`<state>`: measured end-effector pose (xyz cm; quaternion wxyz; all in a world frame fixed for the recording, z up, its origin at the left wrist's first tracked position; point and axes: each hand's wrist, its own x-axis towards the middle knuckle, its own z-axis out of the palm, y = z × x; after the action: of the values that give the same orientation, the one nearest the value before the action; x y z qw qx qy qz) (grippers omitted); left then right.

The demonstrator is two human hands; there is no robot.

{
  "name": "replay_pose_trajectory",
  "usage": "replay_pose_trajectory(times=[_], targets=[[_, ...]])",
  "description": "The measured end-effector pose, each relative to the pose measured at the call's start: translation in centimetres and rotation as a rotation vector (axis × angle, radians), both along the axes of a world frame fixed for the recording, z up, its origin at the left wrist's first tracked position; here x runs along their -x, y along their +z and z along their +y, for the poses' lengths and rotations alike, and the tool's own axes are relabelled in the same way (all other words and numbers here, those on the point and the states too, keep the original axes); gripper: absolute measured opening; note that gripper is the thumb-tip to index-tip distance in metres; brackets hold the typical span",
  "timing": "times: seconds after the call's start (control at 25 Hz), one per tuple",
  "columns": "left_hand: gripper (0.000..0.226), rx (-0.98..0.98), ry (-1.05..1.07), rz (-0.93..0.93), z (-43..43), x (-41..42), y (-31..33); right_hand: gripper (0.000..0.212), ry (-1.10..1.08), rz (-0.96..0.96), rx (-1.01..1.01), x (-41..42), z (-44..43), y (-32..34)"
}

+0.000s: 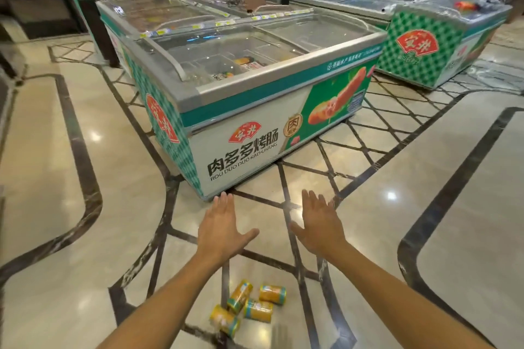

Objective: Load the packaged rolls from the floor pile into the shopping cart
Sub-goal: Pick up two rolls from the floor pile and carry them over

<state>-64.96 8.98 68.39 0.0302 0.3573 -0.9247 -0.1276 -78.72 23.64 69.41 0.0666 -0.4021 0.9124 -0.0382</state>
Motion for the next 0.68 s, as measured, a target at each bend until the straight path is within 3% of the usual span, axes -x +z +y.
replay_pose_trajectory(times=[0.28, 0.48, 0.68], targets=[[0.100, -0.166, -0.001, -0.065, -9.0, 7.2, -13.8, 0.076, 0.008, -0.156, -0.123, 6.4, -8.5, -14.4], [0.097, -0.235, 0.034, -0.104, -10.9, 8.7, -30.8, 0.074, -0.026, -0.293, -0.227, 9.7, -11.0, -31.0], [0.090, -0.327, 0.044, -0.255, -11.0, 8.2, -52.3, 0.074, -0.027, -0.391, -0.332, 11.3, -11.6, -53.3]])
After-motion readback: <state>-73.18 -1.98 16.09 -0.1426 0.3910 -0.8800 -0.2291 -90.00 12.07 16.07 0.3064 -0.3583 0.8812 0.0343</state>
